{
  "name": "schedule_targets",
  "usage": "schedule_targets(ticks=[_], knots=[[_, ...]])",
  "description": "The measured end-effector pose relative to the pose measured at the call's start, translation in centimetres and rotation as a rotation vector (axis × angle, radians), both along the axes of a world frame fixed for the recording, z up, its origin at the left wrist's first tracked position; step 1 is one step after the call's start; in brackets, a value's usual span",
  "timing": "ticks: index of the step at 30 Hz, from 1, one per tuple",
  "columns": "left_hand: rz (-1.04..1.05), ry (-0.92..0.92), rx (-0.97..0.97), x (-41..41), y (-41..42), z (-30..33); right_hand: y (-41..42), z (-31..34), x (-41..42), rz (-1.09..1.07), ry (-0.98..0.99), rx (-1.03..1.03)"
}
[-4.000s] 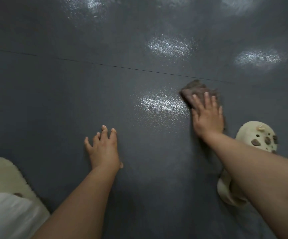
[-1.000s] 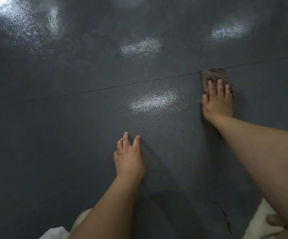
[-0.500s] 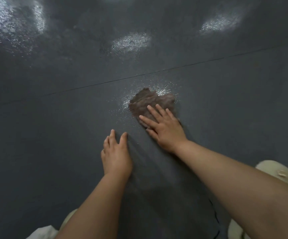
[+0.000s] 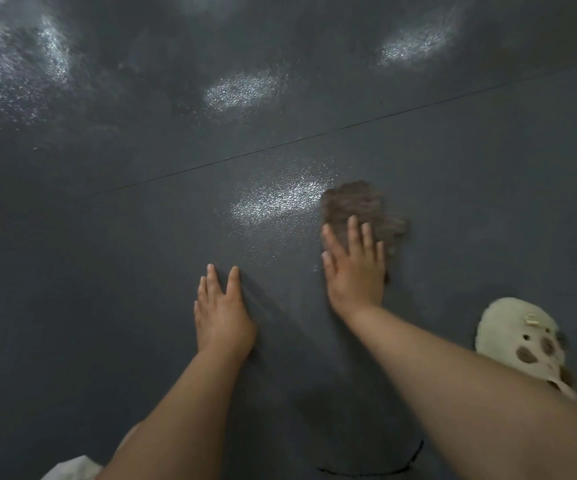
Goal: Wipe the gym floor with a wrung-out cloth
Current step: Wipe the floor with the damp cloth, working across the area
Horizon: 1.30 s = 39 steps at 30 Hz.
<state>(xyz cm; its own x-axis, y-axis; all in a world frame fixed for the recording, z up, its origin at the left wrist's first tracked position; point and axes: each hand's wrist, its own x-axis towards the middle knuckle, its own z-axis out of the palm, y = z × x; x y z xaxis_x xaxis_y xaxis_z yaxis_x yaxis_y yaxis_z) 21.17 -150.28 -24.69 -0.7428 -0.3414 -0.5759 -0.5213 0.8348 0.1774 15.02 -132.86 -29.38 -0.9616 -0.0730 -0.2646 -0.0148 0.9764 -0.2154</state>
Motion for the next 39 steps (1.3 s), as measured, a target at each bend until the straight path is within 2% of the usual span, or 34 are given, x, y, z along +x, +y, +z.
schedule_targets(ticks=[4, 8, 11, 17, 22, 25, 28, 35, 39], knots=[[-0.015, 0.028, 0.017, 0.4, 0.9, 0.4, -2.8, -0.2, 6.4, 0.346, 0.006, 0.026], [-0.068, 0.039, 0.02, 0.3, 2.3, 0.7, 0.4, -0.8, 4.2, 0.513, 0.027, 0.027], [-0.155, 0.03, 0.025, 0.0, 3.7, 0.8, 4.3, -0.9, 1.0, 0.399, -0.018, 0.033], [-0.378, 0.027, 0.023, -1.0, 6.5, 0.8, 13.2, -0.1, -2.5, -0.076, -0.04, 0.103], [-0.446, 0.02, 0.034, -2.0, 9.8, 0.6, 9.2, -1.0, 4.0, -0.339, 0.033, 0.015], [-0.492, 0.003, 0.027, -2.4, 11.9, 0.5, 6.7, -1.1, 8.9, -0.358, -0.022, 0.013], [-0.506, -0.039, 0.002, -3.0, 13.8, 0.4, 7.4, -1.3, 8.9, -0.319, -0.029, 0.046], [-0.488, -0.137, -0.035, -3.6, 15.8, -0.4, 13.4, -0.8, -0.5, -0.168, 0.018, 0.074], [-0.472, -0.148, -0.041, -3.7, 16.1, -0.6, 16.7, 0.2, -7.6, -0.167, -0.071, 0.095]])
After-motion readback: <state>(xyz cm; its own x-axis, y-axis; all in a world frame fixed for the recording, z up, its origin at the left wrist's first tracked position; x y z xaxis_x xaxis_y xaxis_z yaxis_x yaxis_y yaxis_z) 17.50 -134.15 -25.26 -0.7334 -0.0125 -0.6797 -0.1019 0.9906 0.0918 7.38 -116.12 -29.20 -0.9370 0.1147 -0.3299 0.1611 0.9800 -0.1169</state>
